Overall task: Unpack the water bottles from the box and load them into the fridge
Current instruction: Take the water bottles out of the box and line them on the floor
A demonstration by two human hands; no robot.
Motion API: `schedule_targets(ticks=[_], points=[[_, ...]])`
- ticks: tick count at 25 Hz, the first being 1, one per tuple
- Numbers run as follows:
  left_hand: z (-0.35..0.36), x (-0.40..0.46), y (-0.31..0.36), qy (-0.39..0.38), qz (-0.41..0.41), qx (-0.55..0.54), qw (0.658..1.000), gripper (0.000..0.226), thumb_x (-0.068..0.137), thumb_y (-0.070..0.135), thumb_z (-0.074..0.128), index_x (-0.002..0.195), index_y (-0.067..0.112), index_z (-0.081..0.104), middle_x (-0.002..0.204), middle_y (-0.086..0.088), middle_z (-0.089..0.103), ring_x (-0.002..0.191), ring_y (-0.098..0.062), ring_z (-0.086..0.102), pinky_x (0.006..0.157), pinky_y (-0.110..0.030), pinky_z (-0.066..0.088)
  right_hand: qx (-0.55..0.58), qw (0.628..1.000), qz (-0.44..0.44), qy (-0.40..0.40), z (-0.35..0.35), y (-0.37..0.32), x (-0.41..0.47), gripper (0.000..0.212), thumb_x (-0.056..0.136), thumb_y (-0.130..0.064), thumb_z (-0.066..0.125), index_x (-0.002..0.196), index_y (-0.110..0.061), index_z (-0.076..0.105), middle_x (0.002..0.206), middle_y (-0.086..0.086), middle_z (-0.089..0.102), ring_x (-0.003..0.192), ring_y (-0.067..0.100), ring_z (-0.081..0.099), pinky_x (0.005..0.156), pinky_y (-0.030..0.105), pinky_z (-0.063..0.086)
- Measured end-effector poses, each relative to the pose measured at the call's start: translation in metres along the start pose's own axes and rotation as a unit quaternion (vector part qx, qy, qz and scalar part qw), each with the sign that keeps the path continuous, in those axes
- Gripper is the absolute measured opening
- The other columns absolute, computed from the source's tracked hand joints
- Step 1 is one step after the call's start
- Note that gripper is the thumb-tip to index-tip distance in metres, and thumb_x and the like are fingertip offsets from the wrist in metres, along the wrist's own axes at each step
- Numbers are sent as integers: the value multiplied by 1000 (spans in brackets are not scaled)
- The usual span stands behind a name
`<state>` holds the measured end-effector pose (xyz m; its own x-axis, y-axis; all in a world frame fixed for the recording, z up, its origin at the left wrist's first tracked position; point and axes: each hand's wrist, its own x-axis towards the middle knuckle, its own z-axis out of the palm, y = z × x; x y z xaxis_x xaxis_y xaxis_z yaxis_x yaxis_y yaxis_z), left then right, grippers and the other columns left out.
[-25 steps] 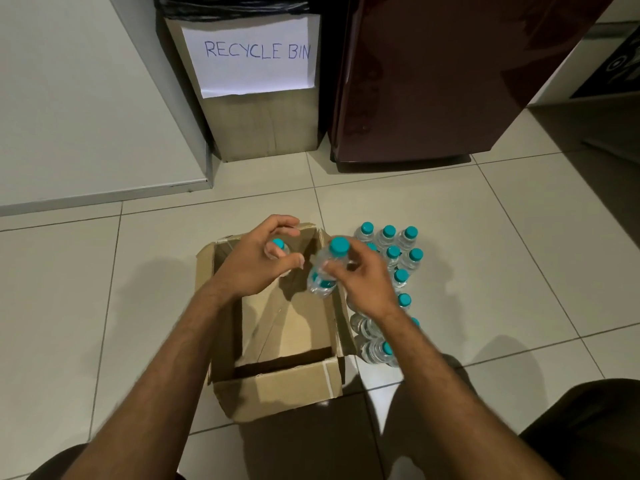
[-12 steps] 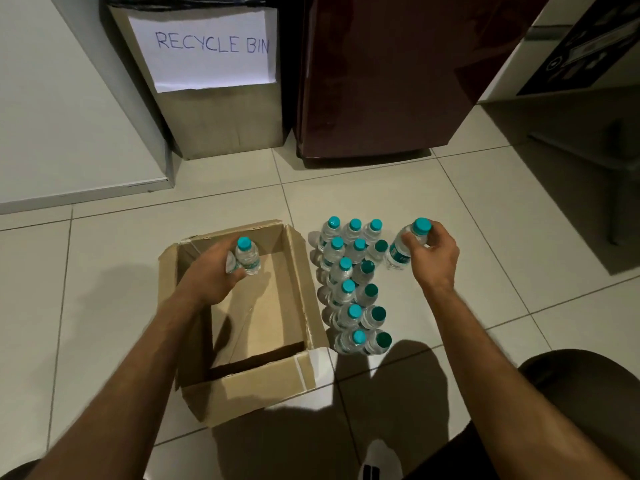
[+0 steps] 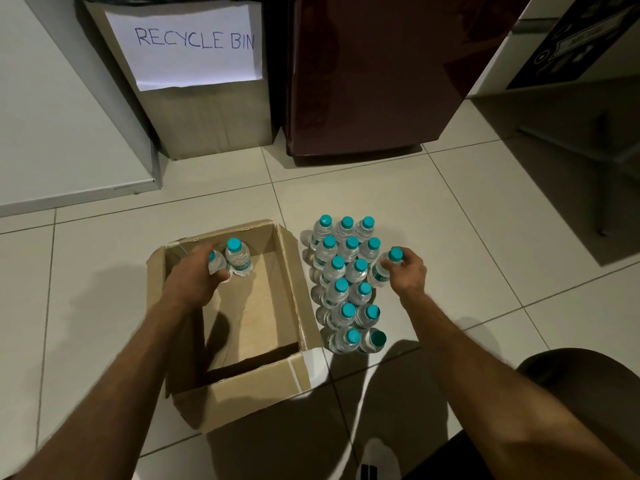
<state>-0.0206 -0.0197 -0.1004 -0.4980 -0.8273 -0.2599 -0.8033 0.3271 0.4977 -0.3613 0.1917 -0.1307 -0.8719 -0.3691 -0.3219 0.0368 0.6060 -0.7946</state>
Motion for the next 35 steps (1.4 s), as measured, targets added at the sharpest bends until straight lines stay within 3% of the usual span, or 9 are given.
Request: schedule_targets(ticks=[7, 12, 18, 27, 30, 32, 35], points=[[7, -2, -2, -17, 6, 10, 1000, 65, 86, 14, 75, 143, 12, 45, 138, -12, 55, 122, -31, 54, 100, -42, 43, -52, 998, -2, -35, 11, 15, 4, 34, 90, -11, 71, 123, -9, 62, 118, 8, 66, 98, 20, 59, 91, 33, 49], [12, 6, -7, -27, 9, 51, 998, 74, 82, 10, 77, 147, 11, 42, 149, -12, 43, 131, -37, 47, 110, -50, 40, -63, 997, -14, -51, 15, 16, 3, 31, 91, -12, 70, 120, -9, 62, 111, 5, 65, 94, 20, 58, 84, 29, 45], [22, 9, -14, -58, -60, 65, 994, 51, 86, 9, 73, 134, 8, 55, 139, -12, 42, 115, -31, 55, 106, -42, 45, -70, 993, -49, -79, 13, 24, 2, 27, 91, -13, 69, 117, -11, 63, 106, 0, 64, 93, 19, 60, 83, 30, 45], [25, 6, -11, -63, -65, 31, 995, 45, 87, 5, 70, 129, 13, 57, 134, -7, 45, 107, -22, 56, 99, -38, 52, -64, 991, -66, -98, 11, 25, 0, 28, 92, -14, 68, 119, -11, 63, 108, 1, 66, 94, 19, 61, 82, 28, 42], [23, 5, -11, -52, -67, 18, 996, 38, 87, 3, 69, 122, 15, 57, 130, -8, 48, 98, -16, 51, 94, -36, 54, -72, 990, -54, -111, 10, 24, 2, 28, 93, -17, 67, 120, -13, 62, 109, 1, 67, 96, 21, 63, 85, 33, 49], [19, 4, -9, -46, -71, -8, 996, 37, 87, 3, 69, 118, 18, 56, 125, -7, 52, 99, -16, 52, 90, -34, 53, -79, 988, -22, -128, 11, 22, 6, 32, 93, -17, 67, 124, -13, 60, 117, 5, 66, 100, 22, 62, 95, 39, 52], [9, 1, 2, -50, -81, -62, 994, 42, 83, 8, 75, 117, 23, 55, 109, 0, 57, 95, -17, 57, 80, -30, 52, -73, 989, 39, -121, 12, 13, 8, 58, 92, -15, 69, 144, -13, 44, 146, 11, 50, 126, 28, 54, 105, 42, 44]])
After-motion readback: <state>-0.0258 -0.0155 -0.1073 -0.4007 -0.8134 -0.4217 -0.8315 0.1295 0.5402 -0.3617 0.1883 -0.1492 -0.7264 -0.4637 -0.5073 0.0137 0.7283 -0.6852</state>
